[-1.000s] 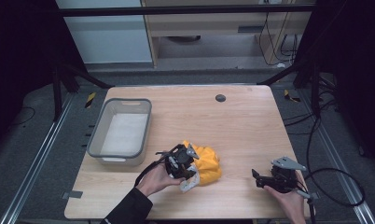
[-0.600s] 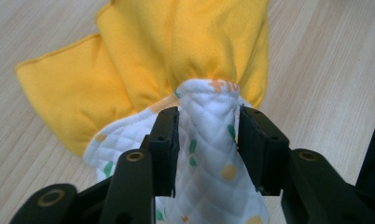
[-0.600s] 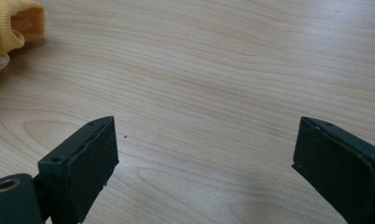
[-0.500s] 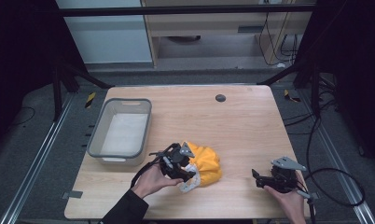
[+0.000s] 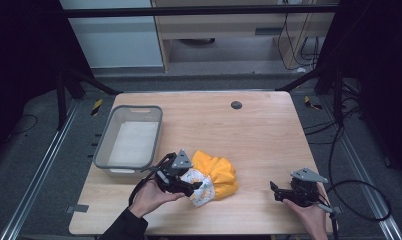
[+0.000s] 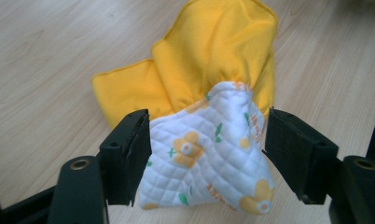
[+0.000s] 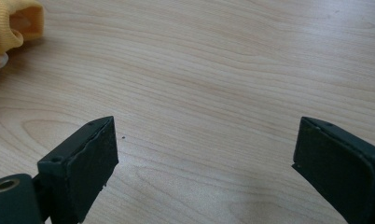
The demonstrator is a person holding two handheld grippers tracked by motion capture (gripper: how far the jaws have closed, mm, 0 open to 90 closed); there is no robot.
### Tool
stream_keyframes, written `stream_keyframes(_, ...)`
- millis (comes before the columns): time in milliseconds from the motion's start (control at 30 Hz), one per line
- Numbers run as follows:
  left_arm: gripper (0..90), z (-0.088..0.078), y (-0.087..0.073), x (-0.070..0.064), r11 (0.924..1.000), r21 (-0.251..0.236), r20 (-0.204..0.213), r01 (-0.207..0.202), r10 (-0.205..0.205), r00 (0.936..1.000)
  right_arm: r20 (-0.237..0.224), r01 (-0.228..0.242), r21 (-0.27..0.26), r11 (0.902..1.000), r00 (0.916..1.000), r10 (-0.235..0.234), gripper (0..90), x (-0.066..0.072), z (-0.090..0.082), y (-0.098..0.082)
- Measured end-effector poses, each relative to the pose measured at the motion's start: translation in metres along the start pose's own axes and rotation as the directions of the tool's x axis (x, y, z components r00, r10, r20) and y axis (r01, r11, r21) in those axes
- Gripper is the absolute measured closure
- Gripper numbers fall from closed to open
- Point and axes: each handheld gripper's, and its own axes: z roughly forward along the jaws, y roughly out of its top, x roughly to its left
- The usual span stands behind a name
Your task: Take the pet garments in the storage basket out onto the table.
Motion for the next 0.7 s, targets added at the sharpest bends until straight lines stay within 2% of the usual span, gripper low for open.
stream_keyframes(233, 27.0, -0.012, -0.025, 0.007, 0.9964, -0.066, -0.042, 0.053, -0.056, 0.9976, 0.002, -0.001, 0.002, 1.0000, 1.0000, 0.001, 6.3, 0.000, 0.000, 0.000)
stream_keyframes(400, 25.9, -0.019, -0.046, 0.011, 0.9885, -0.123, -0.067, 0.088, -0.097, 0.9930, -0.001, -0.006, 0.003, 1.0000, 1.0000, 0.006, 6.3, 0.001, 0.000, 0.000)
stream_keyframes(700, 25.2, -0.029, -0.072, 0.016, 0.9735, -0.171, -0.091, 0.152, -0.169, 0.9814, 0.004, 0.003, 0.006, 1.0000, 1.0000, -0.003, 6.1, 0.001, 0.000, -0.001)
